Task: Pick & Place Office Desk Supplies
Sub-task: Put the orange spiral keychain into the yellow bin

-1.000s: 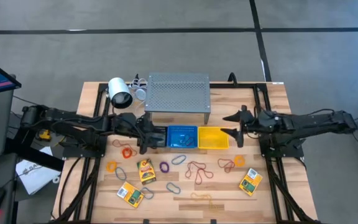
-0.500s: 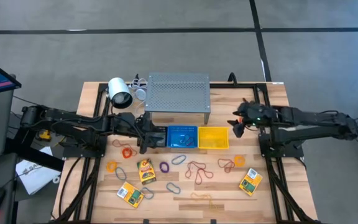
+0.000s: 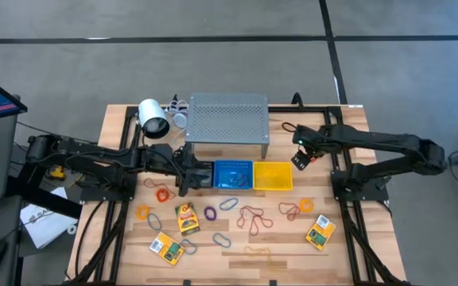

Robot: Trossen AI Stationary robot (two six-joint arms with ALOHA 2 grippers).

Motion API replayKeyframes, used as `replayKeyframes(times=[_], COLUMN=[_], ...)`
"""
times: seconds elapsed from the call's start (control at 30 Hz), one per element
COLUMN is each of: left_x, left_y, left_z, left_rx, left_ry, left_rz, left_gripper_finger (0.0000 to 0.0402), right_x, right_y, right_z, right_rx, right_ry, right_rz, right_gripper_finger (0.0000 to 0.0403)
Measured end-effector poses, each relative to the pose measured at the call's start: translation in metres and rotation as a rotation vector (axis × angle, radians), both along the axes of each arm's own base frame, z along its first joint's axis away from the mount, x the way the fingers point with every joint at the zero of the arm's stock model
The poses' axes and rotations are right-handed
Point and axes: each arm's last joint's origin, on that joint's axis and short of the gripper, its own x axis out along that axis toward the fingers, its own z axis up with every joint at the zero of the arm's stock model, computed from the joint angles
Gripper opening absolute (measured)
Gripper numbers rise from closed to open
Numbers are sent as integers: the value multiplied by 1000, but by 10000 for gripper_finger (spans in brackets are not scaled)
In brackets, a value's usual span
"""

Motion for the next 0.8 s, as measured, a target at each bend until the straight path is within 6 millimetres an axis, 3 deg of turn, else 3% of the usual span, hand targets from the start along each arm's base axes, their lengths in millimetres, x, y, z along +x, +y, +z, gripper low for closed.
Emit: replayKeyframes(times=[0.27,0.8], left_x=[0,0], left_y=[0,0], left_z=[0,-1], left_rx=[0,-4], left_ry=[5,5], left_rz=[0,1], left_gripper_finger=[149,149], right_x=[1,-19], right_y=[-19,-52], right_z=[-15,-16], right_rx=[105,198], right_ry=[73,27], right_rz=[-66,-142], right_gripper_finger=[255,255])
